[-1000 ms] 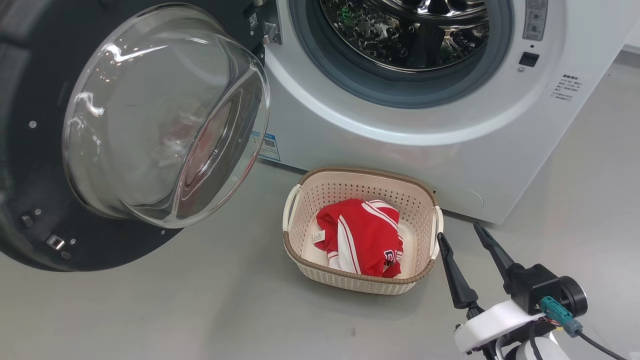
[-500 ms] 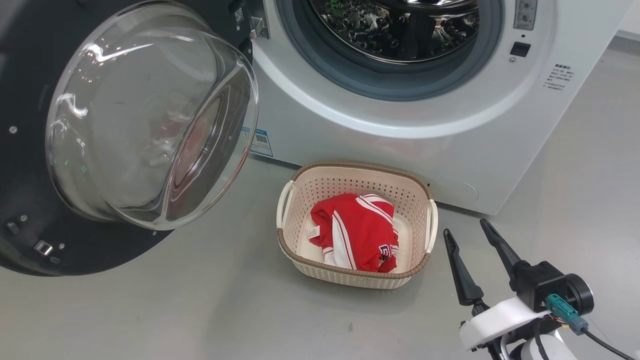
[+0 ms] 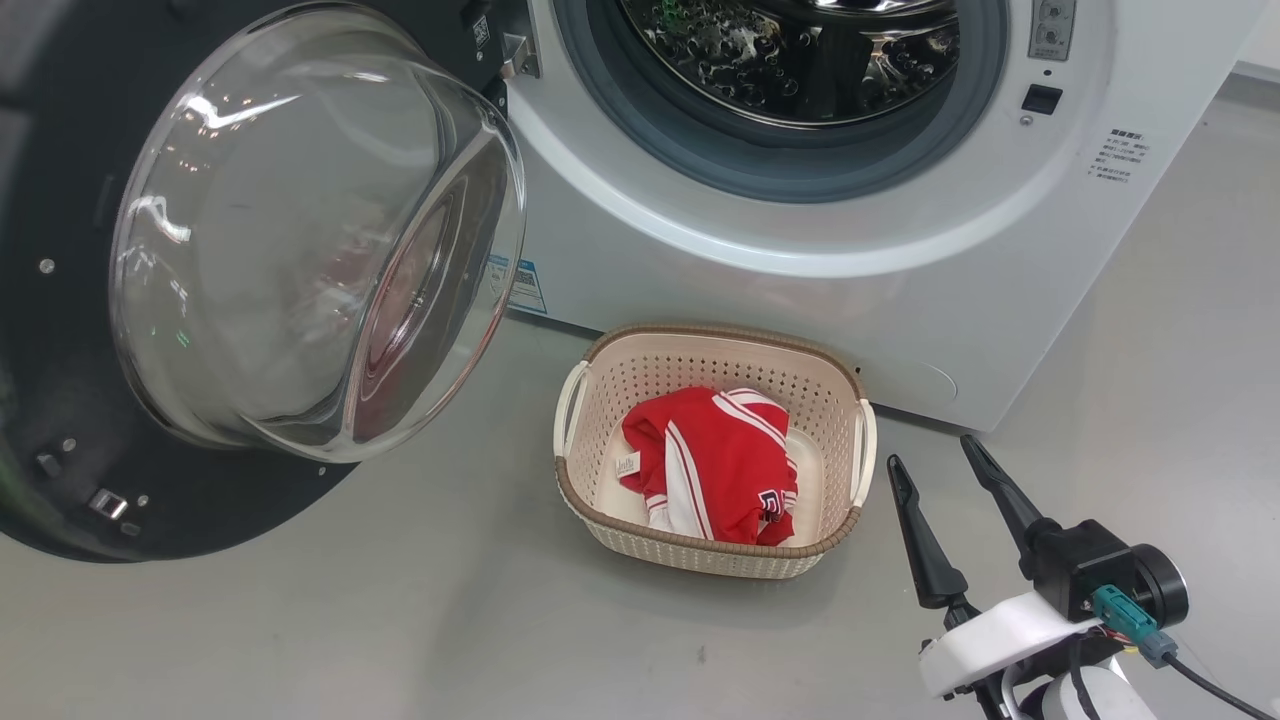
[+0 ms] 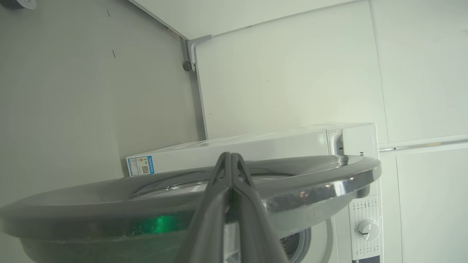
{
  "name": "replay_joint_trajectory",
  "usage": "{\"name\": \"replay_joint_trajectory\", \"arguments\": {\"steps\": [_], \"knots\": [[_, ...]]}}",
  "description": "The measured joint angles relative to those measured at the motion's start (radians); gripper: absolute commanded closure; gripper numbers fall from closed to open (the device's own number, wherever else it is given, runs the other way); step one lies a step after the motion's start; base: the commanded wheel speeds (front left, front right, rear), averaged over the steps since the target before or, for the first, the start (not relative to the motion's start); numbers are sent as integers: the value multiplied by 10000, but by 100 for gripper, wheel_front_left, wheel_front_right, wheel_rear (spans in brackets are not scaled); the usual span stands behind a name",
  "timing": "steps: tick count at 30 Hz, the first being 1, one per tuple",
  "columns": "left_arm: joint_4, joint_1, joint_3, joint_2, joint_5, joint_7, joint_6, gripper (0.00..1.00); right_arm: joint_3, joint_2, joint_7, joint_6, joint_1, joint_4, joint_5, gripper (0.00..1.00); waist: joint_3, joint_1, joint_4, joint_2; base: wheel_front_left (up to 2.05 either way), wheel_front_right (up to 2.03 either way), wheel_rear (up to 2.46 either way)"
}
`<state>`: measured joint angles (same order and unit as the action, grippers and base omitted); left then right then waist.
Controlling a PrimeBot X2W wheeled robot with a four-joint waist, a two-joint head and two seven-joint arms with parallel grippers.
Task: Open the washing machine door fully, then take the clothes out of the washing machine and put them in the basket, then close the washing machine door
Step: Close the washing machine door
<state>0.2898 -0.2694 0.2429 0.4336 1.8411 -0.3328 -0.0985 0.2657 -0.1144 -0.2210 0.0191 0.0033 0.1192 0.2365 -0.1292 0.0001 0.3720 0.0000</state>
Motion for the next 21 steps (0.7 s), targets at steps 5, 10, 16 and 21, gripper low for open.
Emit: {"name": "replay_joint_trajectory", "arguments": {"steps": [5,10,16,21], "knots": [[-13,-26,-190,23,282,-671,240,100,-2,2,0,0,-6,2,2,0,15,0,-24,0,0,0,0],[-100,-27,-378,-150,917,-1609,414,100,-2,0,0,-2,-14,4,2,0,27,0,-64,0,0,0,0],[-337,-17,-573,-138,1302,-2475,527,100,0,0,0,-12,-15,4,2,0,22,0,-104,0,0,0,0],[-598,11,-849,-134,1404,-3124,744,100,0,0,-2,-13,-20,4,2,0,2,0,-141,0,0,0,0]]}}
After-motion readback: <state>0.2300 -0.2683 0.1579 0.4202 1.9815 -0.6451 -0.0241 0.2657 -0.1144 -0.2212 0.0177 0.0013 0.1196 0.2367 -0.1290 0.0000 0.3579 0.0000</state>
